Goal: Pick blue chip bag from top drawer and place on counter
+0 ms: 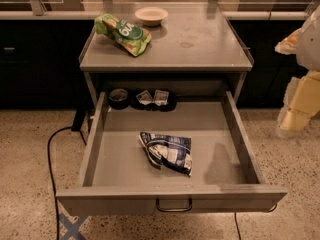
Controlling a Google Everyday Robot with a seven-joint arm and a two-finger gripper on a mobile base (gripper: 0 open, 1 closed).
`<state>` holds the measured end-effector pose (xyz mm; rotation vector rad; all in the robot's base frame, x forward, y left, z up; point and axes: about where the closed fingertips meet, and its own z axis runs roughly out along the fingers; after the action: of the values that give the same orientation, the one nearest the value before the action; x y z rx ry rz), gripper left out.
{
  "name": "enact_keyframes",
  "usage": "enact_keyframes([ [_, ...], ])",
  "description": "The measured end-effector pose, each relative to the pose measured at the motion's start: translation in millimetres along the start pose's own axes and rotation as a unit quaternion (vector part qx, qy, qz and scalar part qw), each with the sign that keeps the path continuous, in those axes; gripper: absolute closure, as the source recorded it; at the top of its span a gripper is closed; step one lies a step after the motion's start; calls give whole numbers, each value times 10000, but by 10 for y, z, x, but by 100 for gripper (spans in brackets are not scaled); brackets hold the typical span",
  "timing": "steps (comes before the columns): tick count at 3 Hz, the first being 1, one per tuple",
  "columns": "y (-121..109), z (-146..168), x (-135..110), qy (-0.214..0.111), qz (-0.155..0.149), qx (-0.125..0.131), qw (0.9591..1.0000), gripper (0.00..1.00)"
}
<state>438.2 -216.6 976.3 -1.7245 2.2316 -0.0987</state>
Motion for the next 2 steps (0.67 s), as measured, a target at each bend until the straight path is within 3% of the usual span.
enact_keyframes([
  [2,48,74,-4,-122,-83,-12,9999,0],
])
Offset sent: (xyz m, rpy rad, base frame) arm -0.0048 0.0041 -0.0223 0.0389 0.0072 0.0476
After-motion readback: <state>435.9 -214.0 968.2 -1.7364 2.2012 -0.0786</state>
